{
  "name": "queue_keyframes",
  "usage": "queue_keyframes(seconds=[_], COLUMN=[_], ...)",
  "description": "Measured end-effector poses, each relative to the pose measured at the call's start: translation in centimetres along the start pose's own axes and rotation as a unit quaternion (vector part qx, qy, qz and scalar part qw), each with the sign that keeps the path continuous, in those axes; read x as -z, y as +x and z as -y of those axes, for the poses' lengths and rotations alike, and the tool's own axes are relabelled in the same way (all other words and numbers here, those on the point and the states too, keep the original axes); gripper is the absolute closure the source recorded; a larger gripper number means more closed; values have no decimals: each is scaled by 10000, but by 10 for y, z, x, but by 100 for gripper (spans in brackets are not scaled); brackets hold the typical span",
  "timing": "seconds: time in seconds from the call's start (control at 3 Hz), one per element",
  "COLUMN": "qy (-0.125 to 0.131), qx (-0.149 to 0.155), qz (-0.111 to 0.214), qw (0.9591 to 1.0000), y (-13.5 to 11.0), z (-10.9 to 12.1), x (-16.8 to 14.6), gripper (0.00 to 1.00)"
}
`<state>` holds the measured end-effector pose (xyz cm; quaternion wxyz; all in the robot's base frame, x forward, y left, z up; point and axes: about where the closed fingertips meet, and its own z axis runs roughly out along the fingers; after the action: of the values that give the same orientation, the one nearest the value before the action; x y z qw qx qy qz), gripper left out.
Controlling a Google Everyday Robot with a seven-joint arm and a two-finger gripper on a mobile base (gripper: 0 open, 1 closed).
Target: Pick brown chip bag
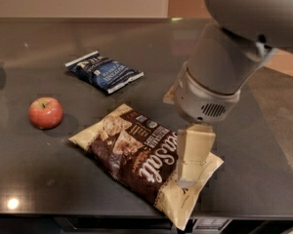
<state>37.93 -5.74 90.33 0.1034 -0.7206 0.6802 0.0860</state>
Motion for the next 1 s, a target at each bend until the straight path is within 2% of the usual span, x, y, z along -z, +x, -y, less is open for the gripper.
queue_keyframes(seconds=[0.67,1.0], qy=[-333,-331], qx=[258,293], qz=[-246,-194], qw=[9988,9988], y=[-21,-25], z=[-23,-32], x=[-41,-51], gripper=[0,0])
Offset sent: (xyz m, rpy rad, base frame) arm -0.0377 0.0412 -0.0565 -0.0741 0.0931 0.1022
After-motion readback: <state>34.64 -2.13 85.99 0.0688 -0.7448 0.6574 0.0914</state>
